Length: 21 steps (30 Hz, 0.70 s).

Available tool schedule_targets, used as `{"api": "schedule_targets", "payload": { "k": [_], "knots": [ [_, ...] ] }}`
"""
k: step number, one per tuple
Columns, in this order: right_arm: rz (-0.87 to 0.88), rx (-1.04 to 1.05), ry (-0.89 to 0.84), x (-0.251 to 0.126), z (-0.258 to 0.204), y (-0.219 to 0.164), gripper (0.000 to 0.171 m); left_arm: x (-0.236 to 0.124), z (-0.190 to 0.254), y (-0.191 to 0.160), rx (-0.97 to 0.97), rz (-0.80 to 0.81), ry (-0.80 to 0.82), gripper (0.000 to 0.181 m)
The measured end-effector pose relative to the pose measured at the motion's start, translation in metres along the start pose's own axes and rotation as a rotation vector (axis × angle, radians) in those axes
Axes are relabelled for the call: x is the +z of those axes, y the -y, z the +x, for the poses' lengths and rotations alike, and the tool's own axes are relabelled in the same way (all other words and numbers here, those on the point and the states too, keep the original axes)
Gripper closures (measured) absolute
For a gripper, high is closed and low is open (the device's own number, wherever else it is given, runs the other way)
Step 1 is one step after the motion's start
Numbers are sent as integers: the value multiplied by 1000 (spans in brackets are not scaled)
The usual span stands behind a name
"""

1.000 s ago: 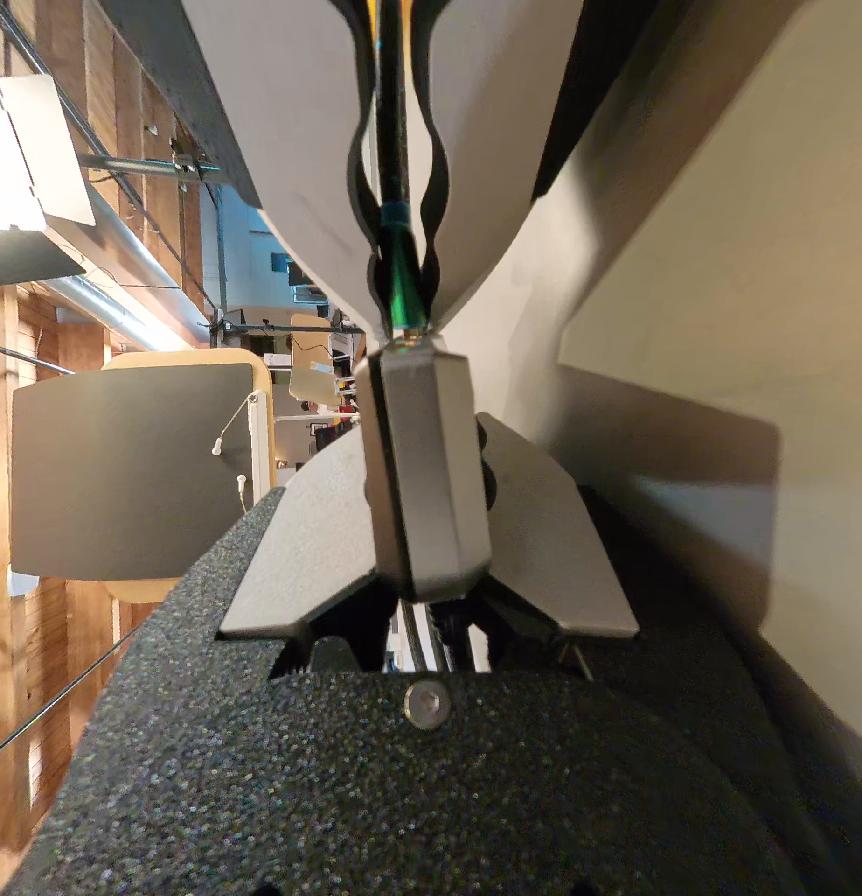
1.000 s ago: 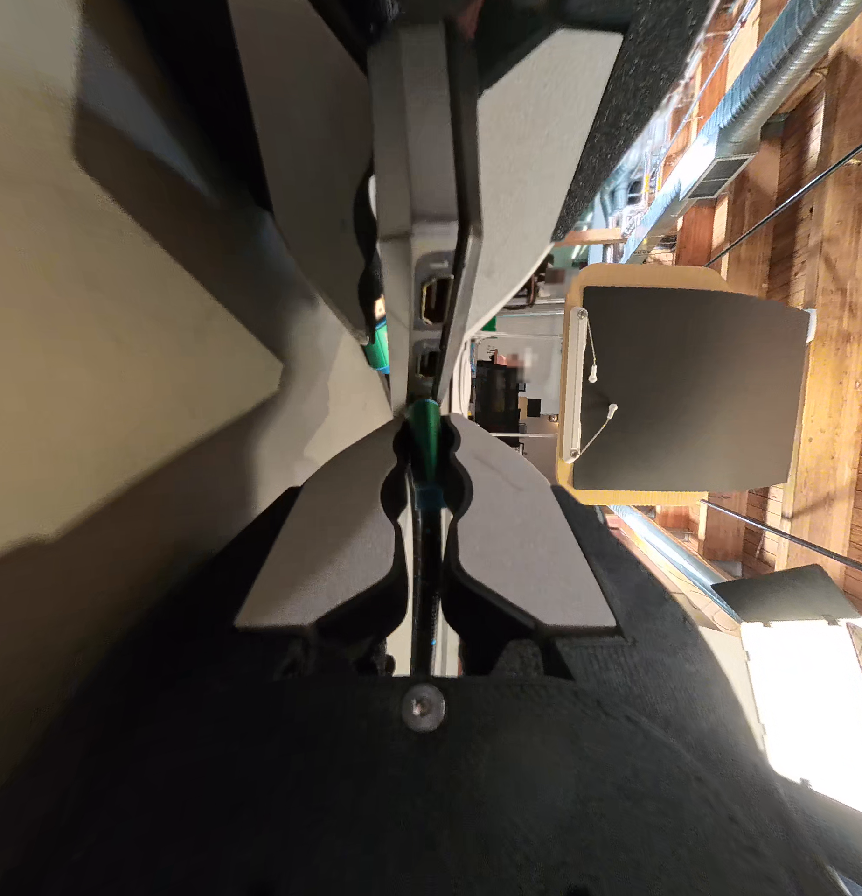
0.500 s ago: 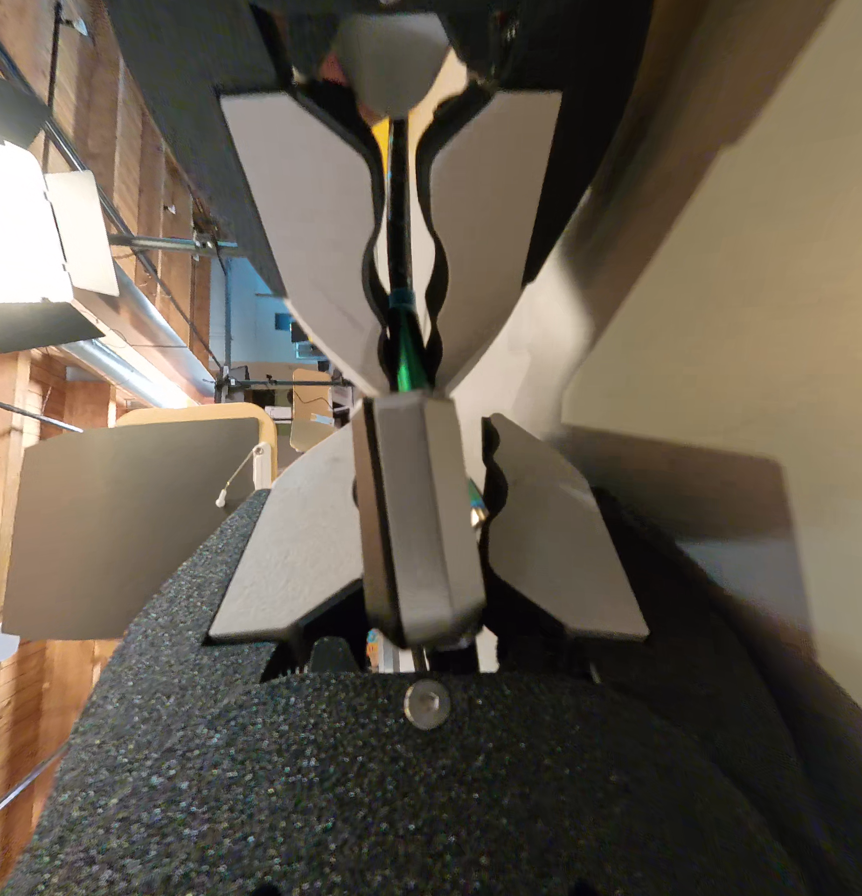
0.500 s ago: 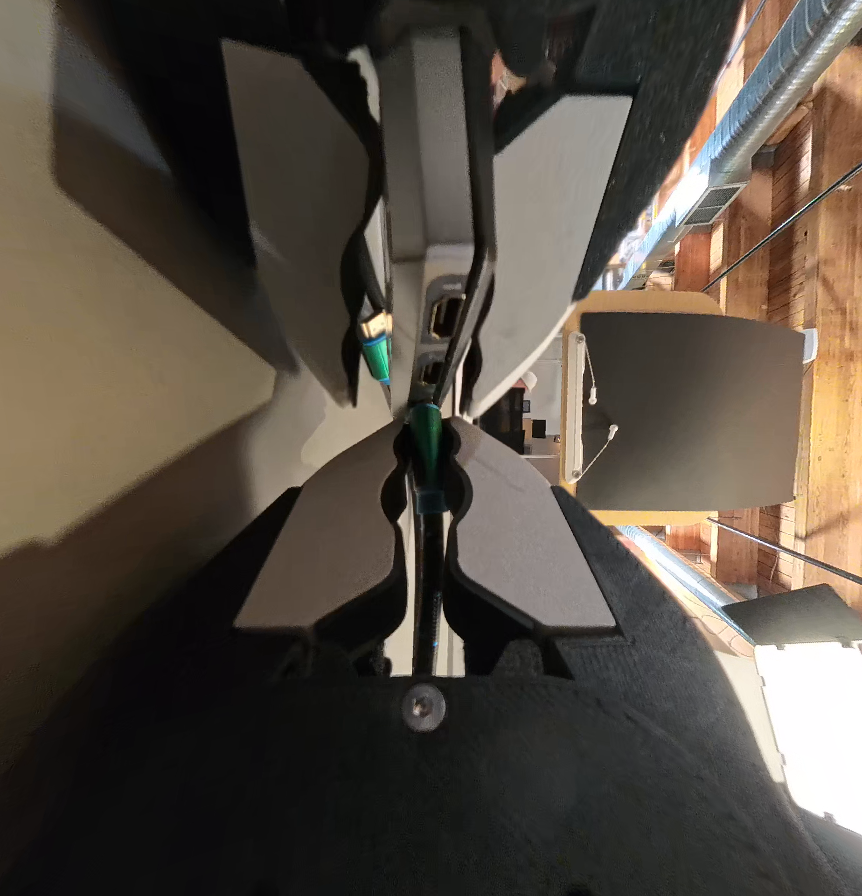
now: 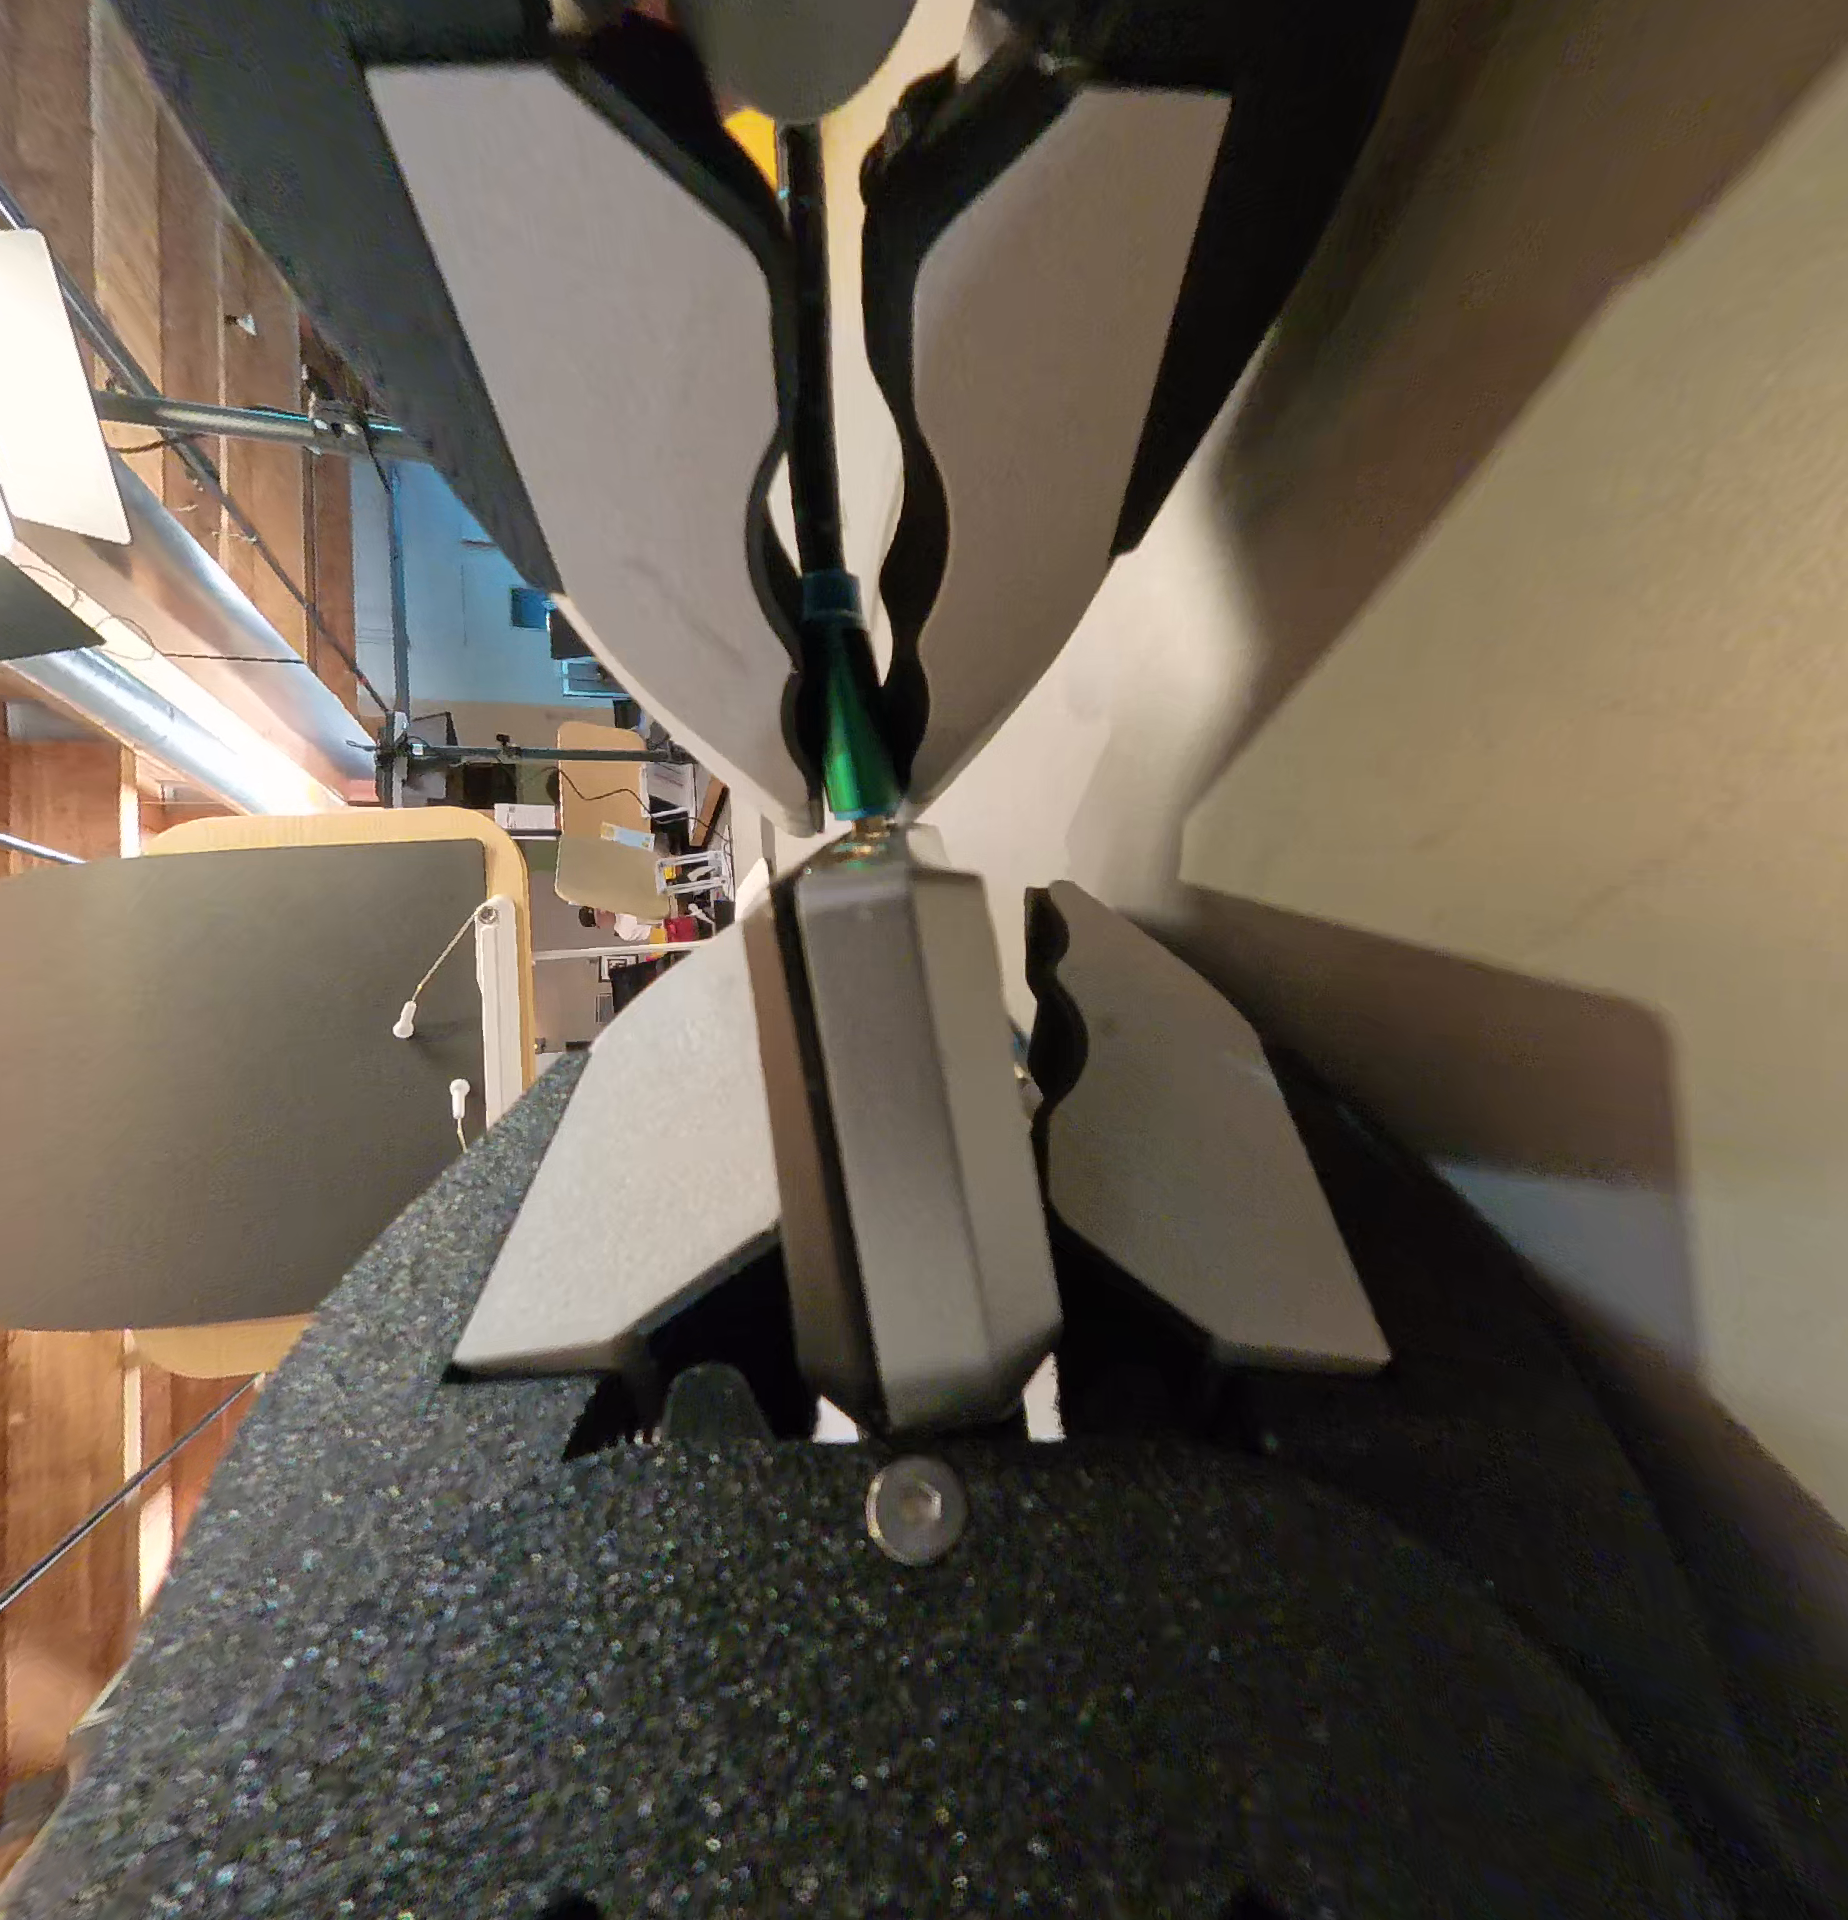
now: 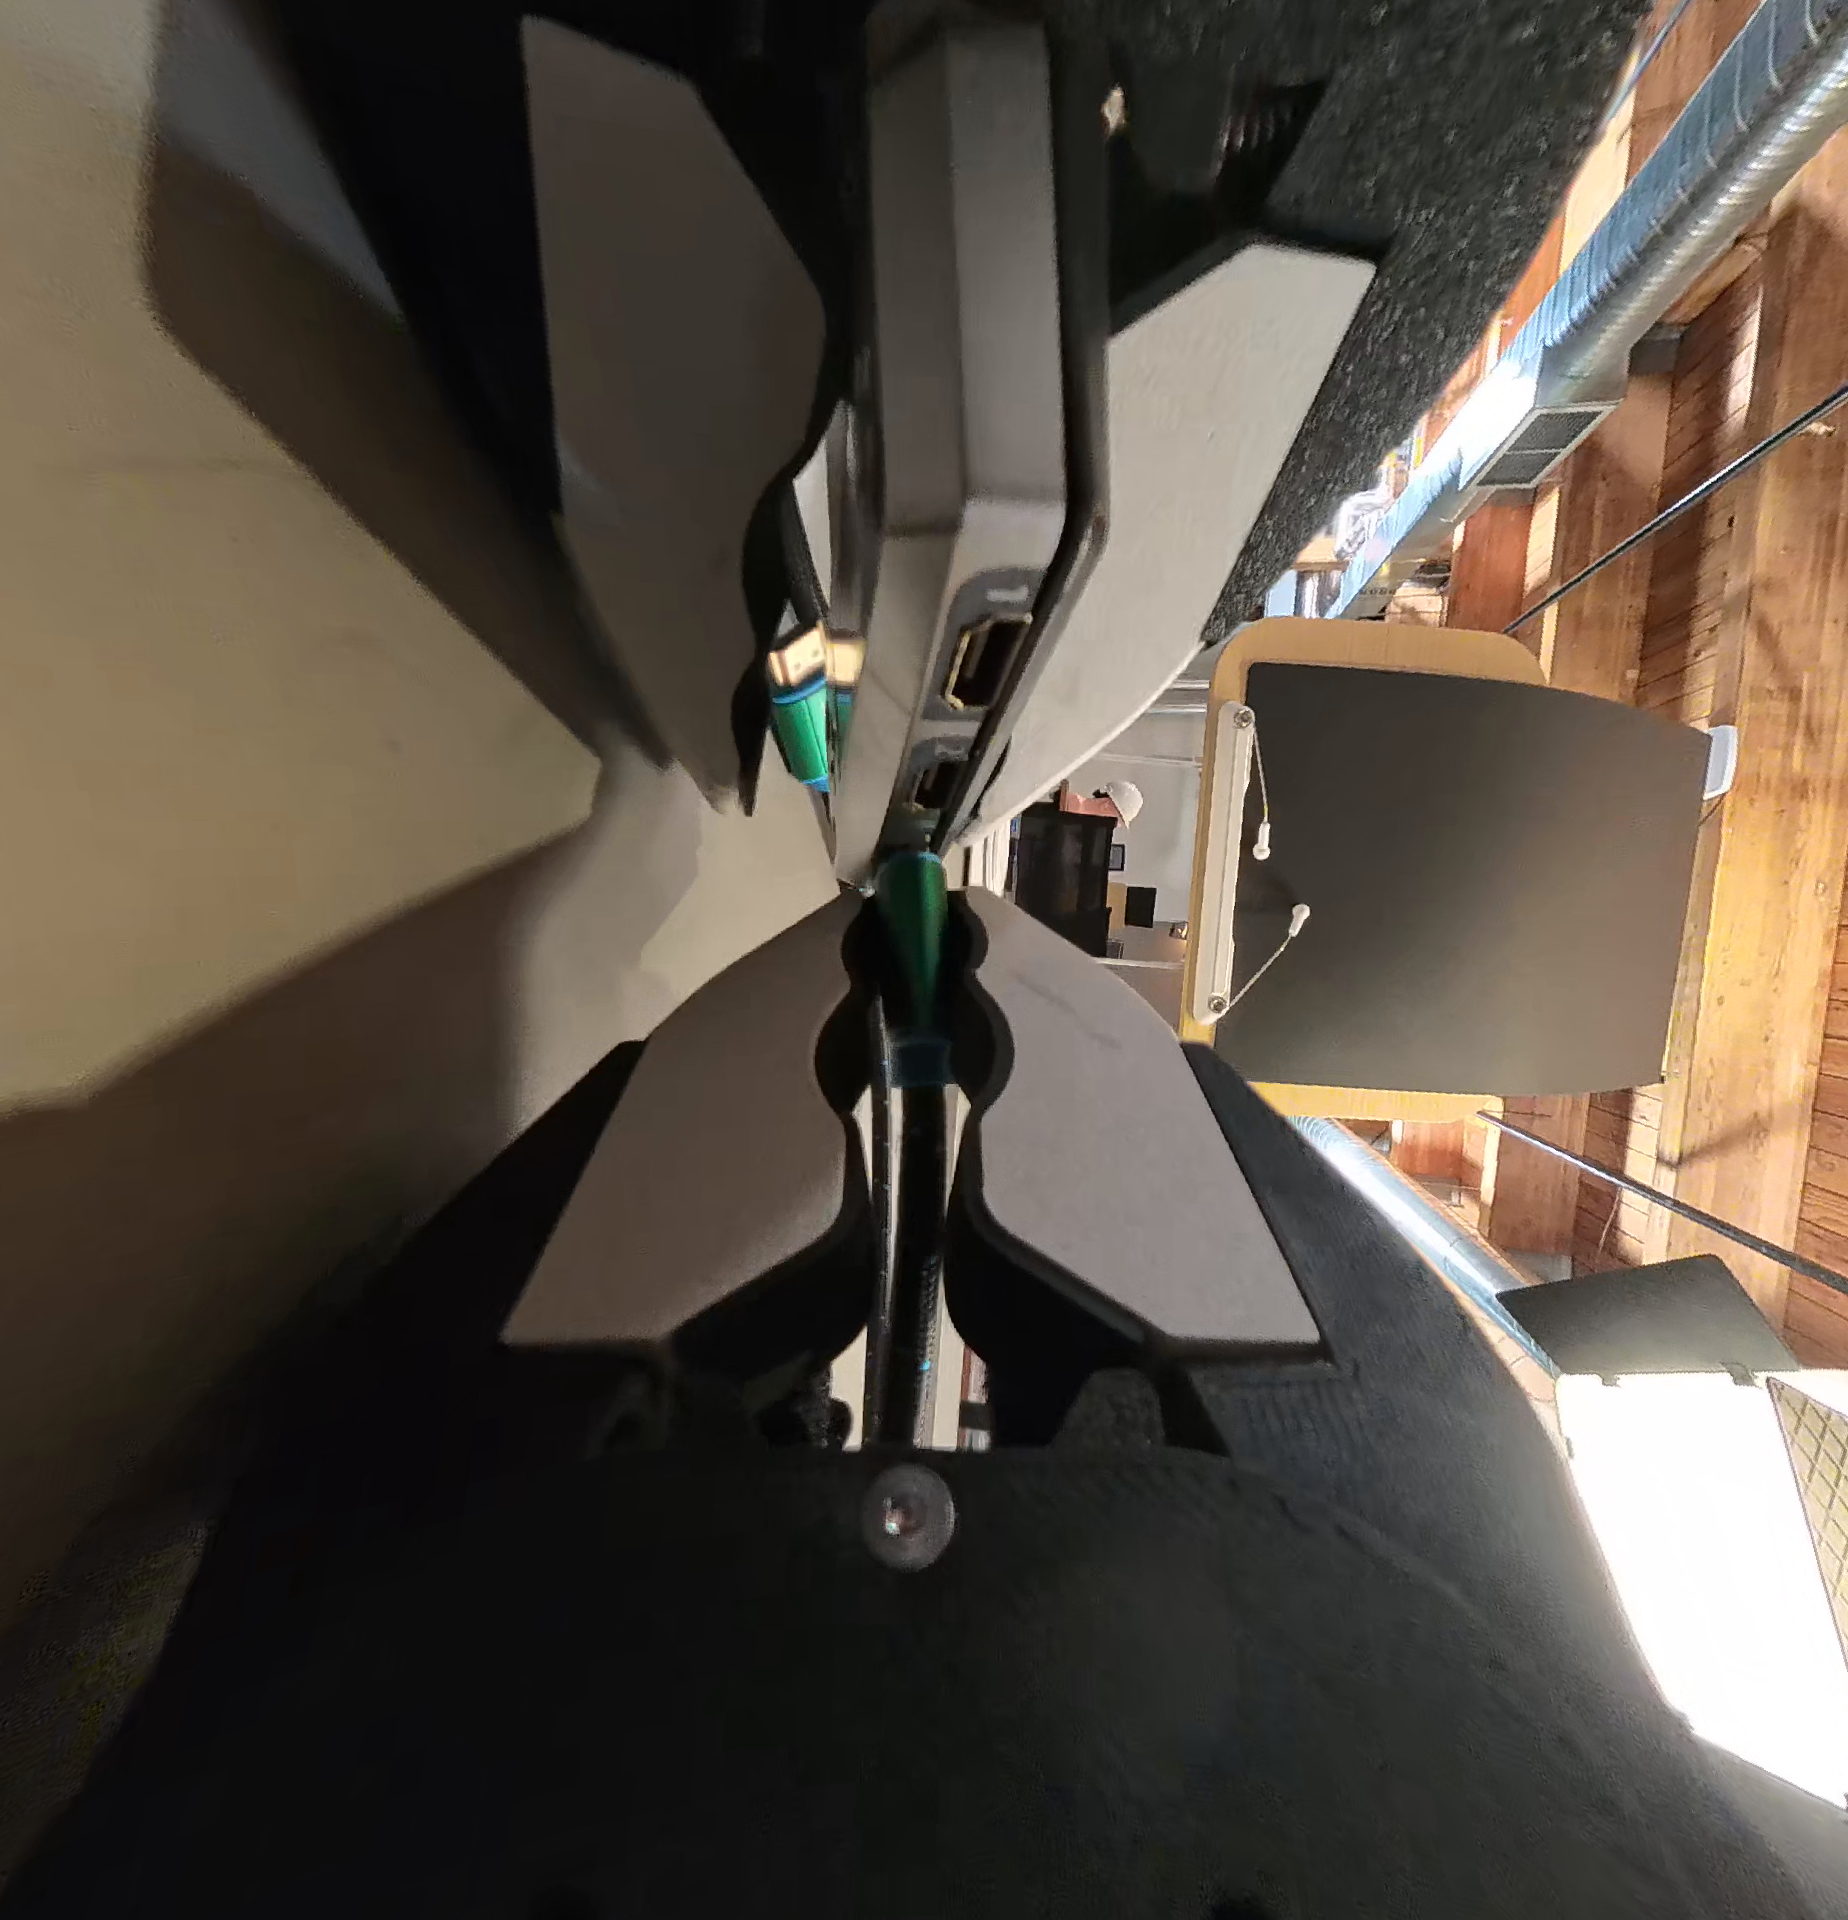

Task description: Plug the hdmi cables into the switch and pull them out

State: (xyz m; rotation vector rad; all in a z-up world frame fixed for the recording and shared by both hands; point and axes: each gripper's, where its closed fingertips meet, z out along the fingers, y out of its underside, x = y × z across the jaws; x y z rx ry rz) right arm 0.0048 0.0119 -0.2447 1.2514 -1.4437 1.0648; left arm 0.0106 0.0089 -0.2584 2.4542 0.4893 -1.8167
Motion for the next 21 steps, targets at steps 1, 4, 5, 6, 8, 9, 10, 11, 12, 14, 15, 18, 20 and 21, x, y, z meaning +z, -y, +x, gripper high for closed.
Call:
{"api": "schedule_targets", "payload": {
  "k": [1,4,5,6,8,9,10,11,12,14,15,18,20,21],
  "knots": [
    [-6,1,-5,-1,1,0,160,0,-1,0,-4,3,6,141],
    [-7,-29,2,-2,0,1,160,-1,0,1,-9,14,7,141],
    [25,-30,15,-3,0,2,160,-1,0,1,-26,21,-8,141],
    [51,-12,33,-4,0,2,160,-2,0,2,-35,32,-10,141],
    [49,-16,30,-5,1,1,160,-1,-1,3,-37,22,-8,141],
    [41,-15,29,-5,0,0,160,0,0,3,-36,21,-10,141],
    [36,-9,30,-6,0,0,160,-1,0,3,-37,20,-14,141],
    [9,-10,4,-7,4,-6,160,-1,0,0,-37,-1,-14,141],
    [-33,-13,-38,-9,14,-20,161,0,-1,-19,-43,-97,-16,141],
    [-139,62,-99,-17,35,-65,161,-5,-7,-57,-101,-160,-3,141],
    [-169,95,-112,-21,40,-83,161,-10,-13,-68,-113,-170,30,141],
    [-168,108,-103,-25,40,-93,160,-9,-22,-70,-159,-163,52,142],
    [-139,114,-104,-25,40,-83,160,-3,-23,-64,-174,-143,46,142],
    [-132,112,-107,-24,41,-80,161,0,-21,-62,-170,-135,36,141]
  ]
}}
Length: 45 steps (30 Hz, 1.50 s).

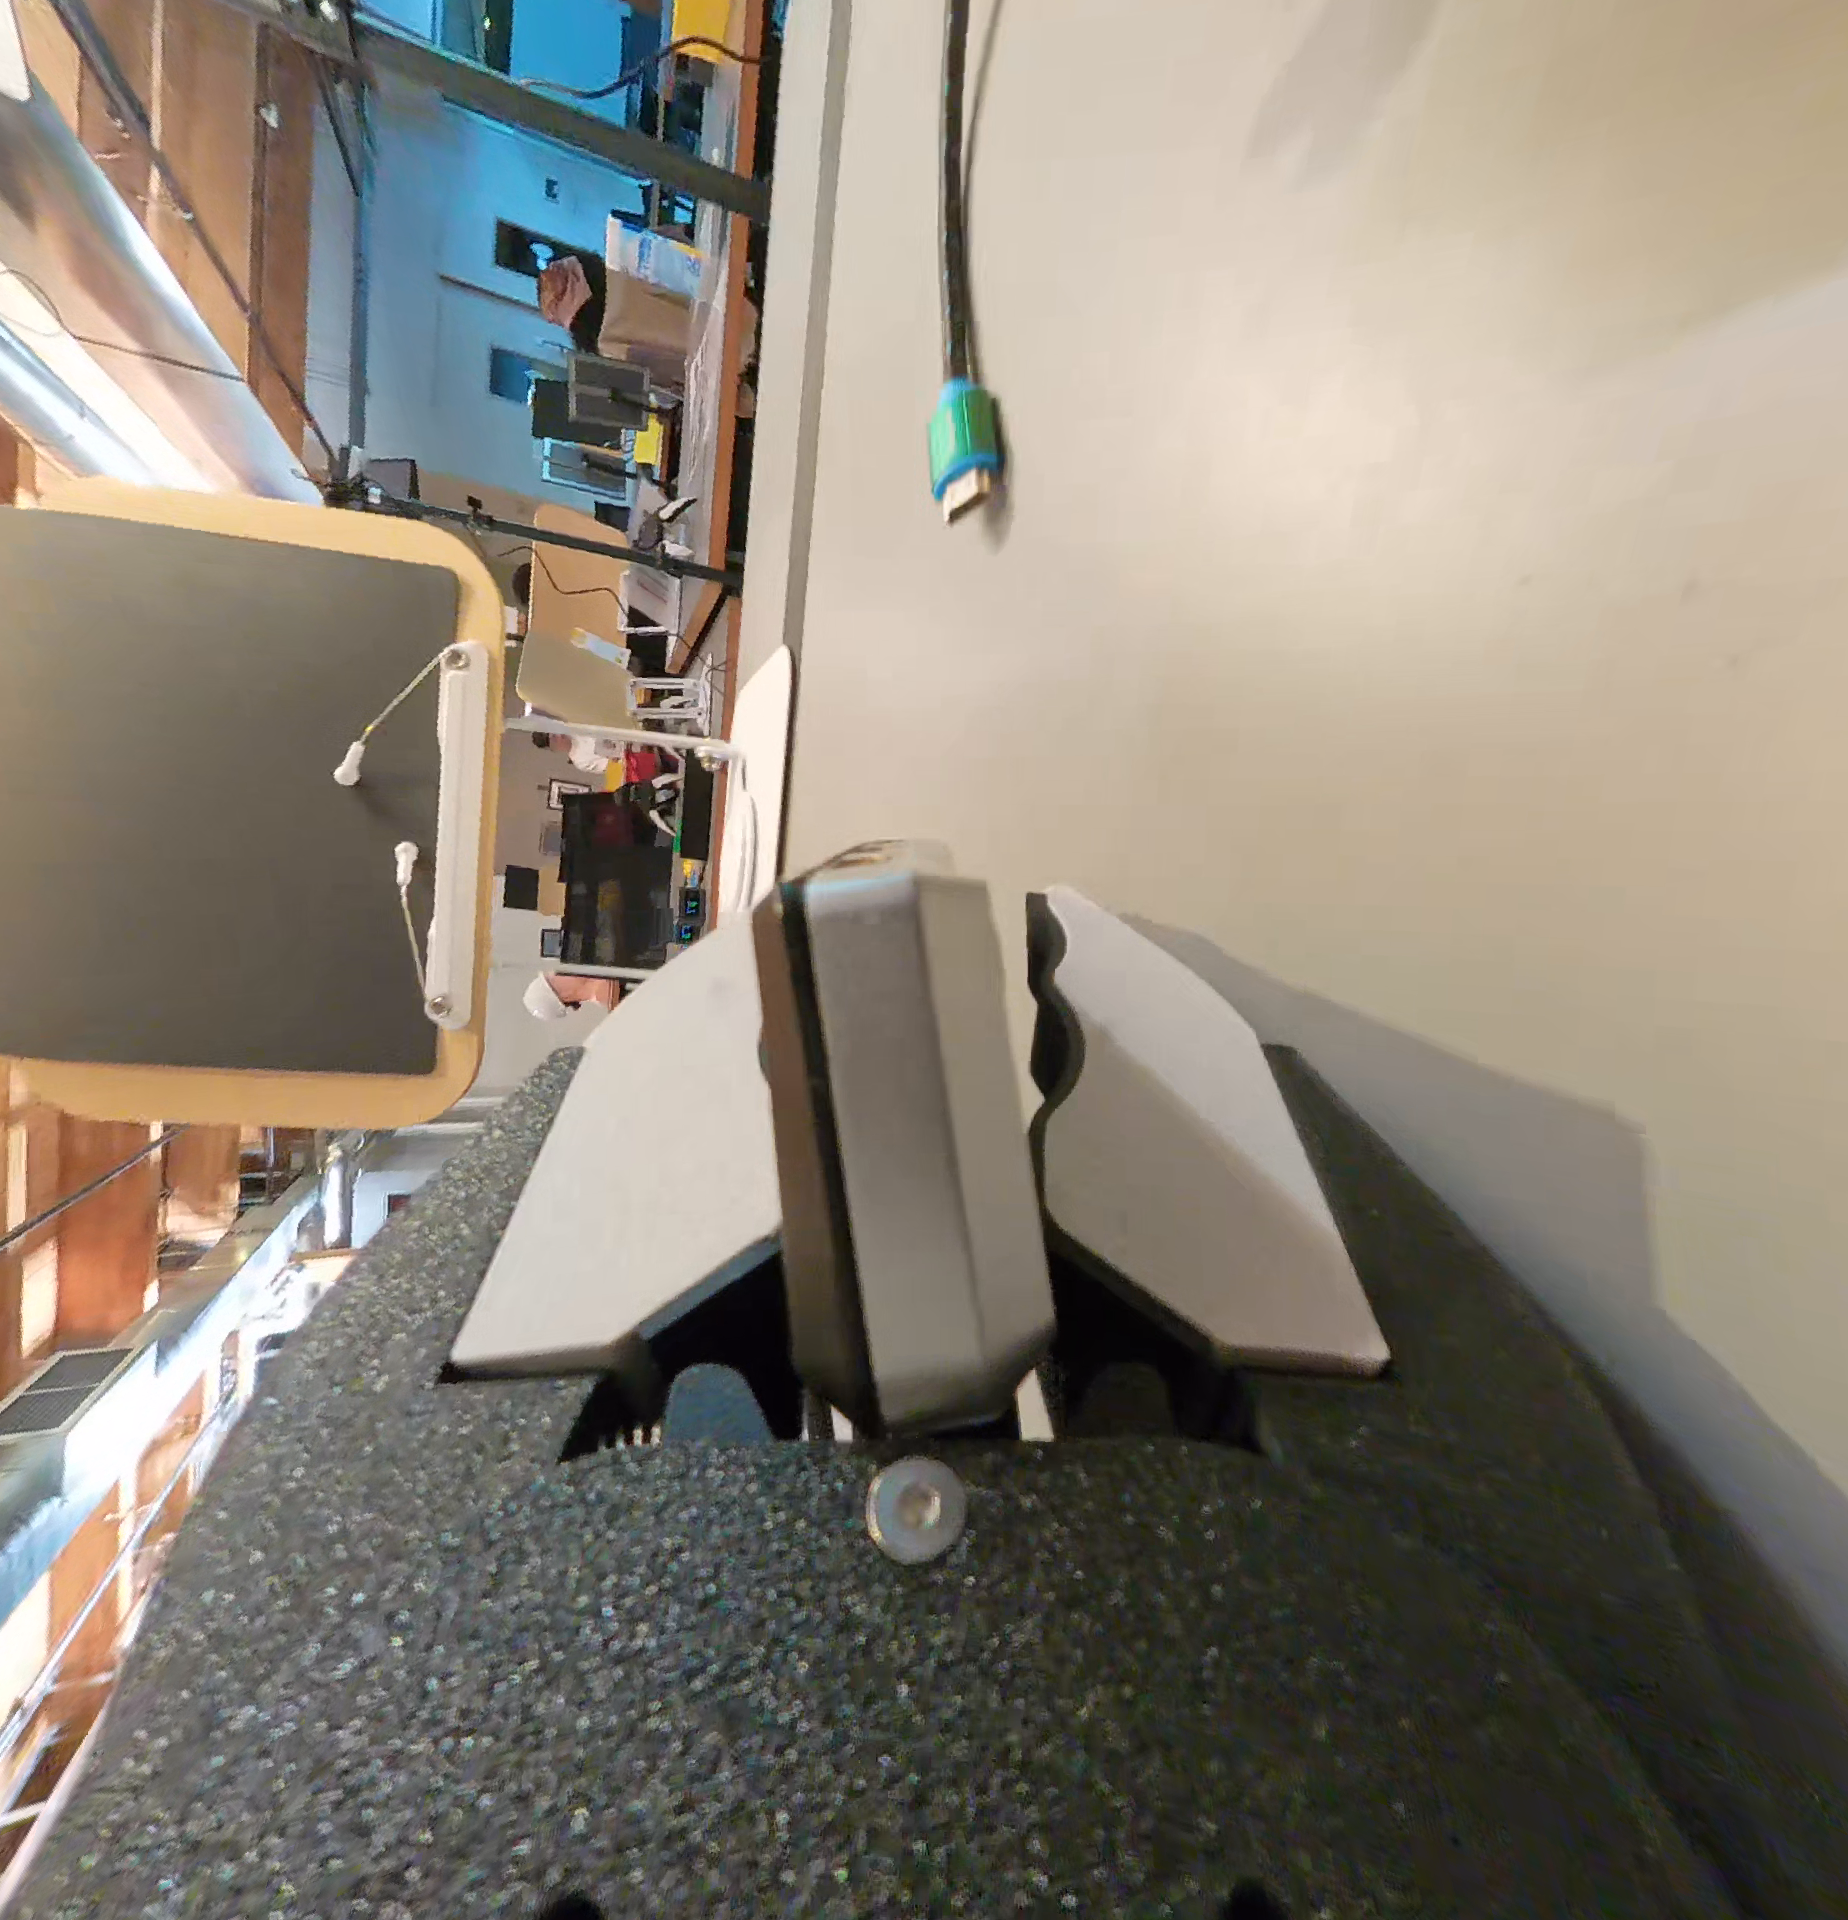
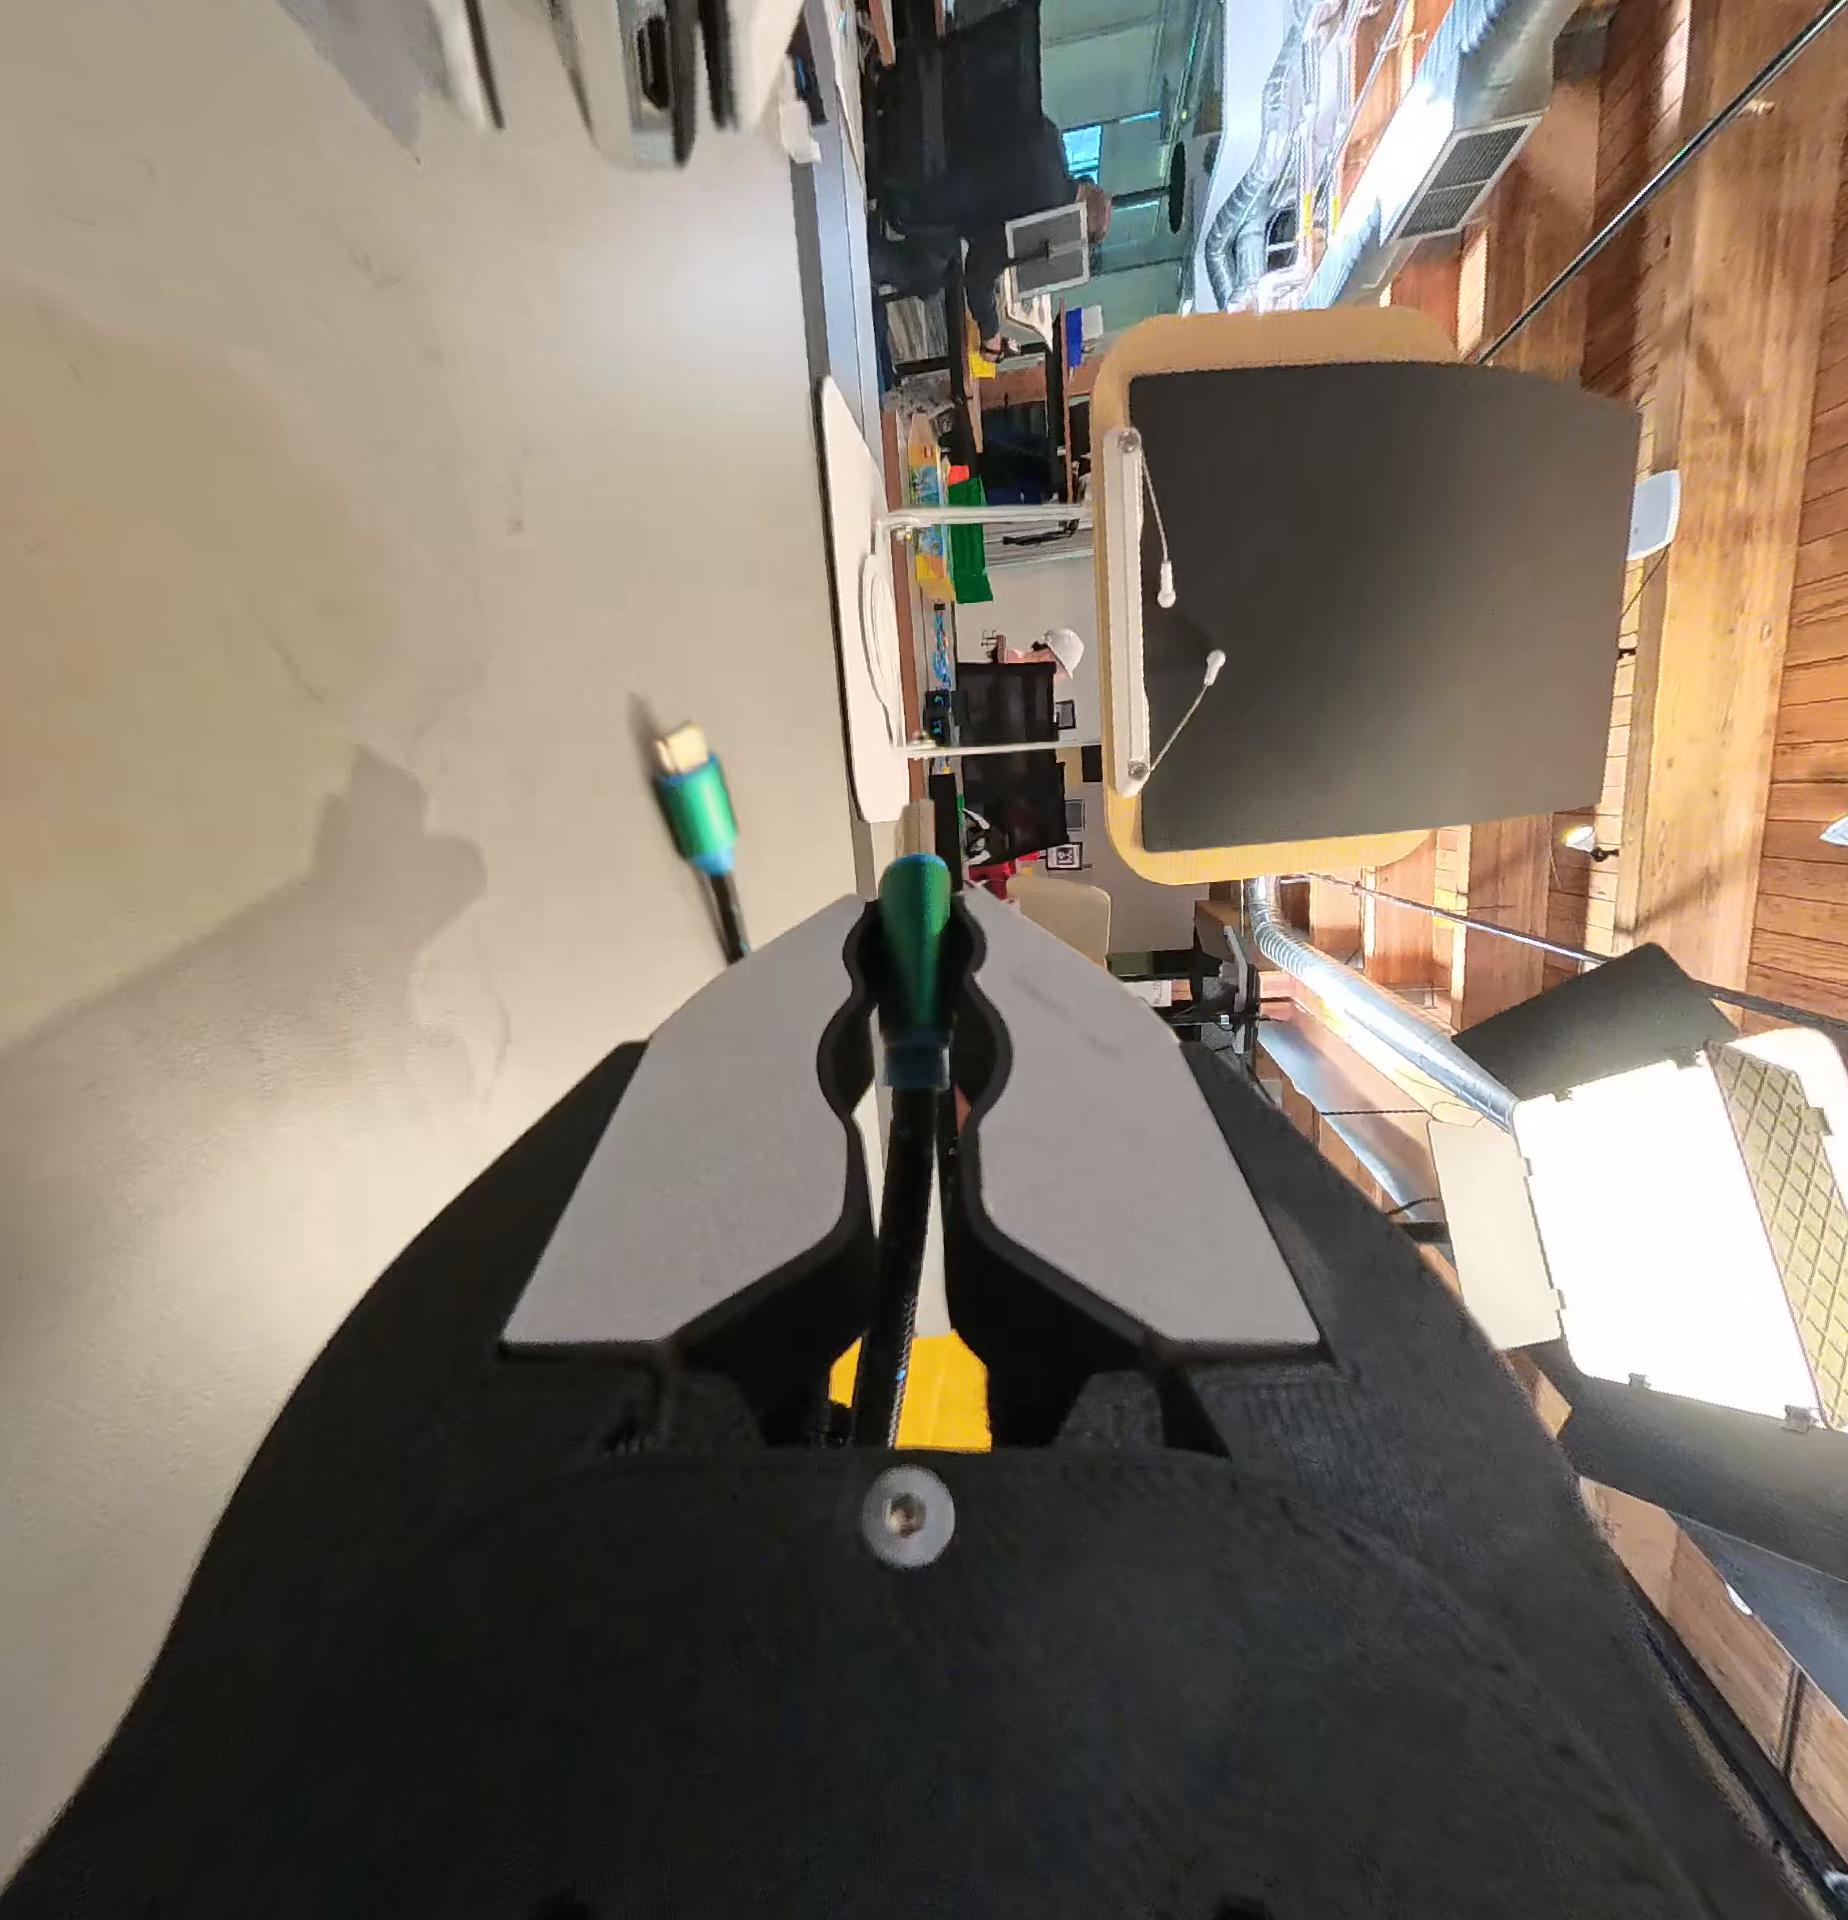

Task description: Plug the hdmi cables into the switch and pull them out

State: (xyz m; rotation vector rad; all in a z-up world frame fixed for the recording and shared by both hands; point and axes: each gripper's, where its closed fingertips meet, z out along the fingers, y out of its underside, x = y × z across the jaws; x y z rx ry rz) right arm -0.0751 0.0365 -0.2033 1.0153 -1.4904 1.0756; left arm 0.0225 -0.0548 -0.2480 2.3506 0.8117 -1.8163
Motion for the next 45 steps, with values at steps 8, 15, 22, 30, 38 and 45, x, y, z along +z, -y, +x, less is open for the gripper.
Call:
{"api": "schedule_targets", "payload": {
  "k": [8,15,22,30,38,45],
  "knots": [
    [10,50,-56,-6,18,-2,160,4,4,-2,20,-5,-8,141],
    [-13,134,-250,-33,101,-11,160,-1,1,-8,7,-14,4,140],
    [-84,161,-439,-105,224,-47,160,-7,-3,-9,0,-19,16,140],
    [-211,170,-285,-160,211,-146,160,-7,-4,-9,2,-19,21,140],
    [-227,465,74,-143,79,-235,160,-6,1,-7,16,-25,19,140],
    [-190,699,403,-122,23,-216,151,-5,5,-6,28,-26,10,140]
  ]
}}
